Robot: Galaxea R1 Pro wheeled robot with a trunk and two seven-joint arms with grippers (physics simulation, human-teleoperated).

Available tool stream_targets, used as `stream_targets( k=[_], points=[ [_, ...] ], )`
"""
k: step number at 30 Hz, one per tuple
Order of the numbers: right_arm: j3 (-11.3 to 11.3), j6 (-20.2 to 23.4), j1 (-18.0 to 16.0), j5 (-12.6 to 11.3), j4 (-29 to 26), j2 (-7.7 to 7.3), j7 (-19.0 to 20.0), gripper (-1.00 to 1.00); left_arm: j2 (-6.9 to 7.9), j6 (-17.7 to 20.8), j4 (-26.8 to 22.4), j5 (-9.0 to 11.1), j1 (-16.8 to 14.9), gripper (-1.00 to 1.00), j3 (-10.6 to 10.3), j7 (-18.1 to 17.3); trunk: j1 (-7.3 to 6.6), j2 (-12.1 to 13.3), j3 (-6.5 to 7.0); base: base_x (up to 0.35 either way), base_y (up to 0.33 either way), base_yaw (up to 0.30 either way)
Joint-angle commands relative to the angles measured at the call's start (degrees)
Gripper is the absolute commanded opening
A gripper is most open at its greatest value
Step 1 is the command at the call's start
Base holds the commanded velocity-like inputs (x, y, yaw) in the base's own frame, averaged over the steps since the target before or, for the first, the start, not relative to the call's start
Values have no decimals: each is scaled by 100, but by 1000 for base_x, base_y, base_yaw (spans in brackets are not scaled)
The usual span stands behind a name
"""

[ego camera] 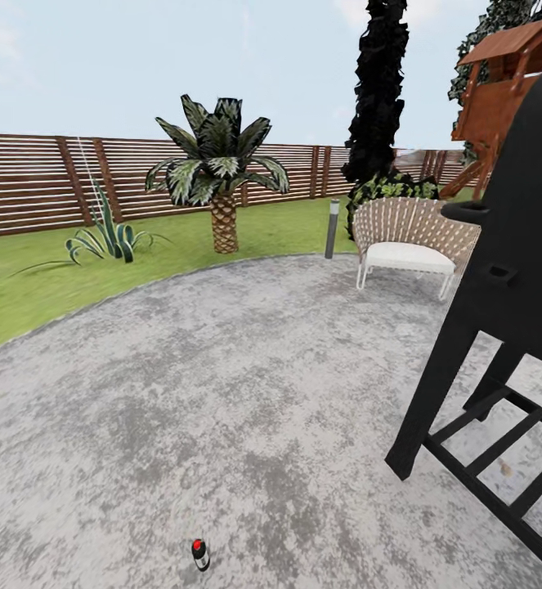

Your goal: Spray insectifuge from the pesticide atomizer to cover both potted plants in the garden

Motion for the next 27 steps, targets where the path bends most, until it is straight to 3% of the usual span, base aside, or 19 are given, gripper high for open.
stream_targets(
  k=[1,14,16,20,24,27],
  points=[
    [1,-17,-3,2,3,-1,-2,100,2,-19,3,1,-2,100,-2,-2,1,-2,-5,202,184,-77],
    [1,-17,-3,-5,2,8,1,100,16,-14,-29,-20,-16,100,-45,-16,1,-2,-5,68,63,-13],
    [-17,-17,-4,-10,-38,6,2,100,256,-19,-93,-5,-82,100,-46,-32,1,-2,-5,0,0,0],
    [-23,-11,-10,-17,-218,-6,2,100,410,-20,-306,-15,-184,100,-60,-131,1,-2,-5,0,0,0],
    [-25,-9,-11,-16,-751,-16,8,100,564,-16,-689,-329,-268,100,-151,-599,1,-2,-5,0,0,0],
    [-22,4,-32,-16,-1338,-14,10,100,671,-6,-961,-719,-334,100,-179,-930,1,-2,-5,0,0,0]
  ],
)
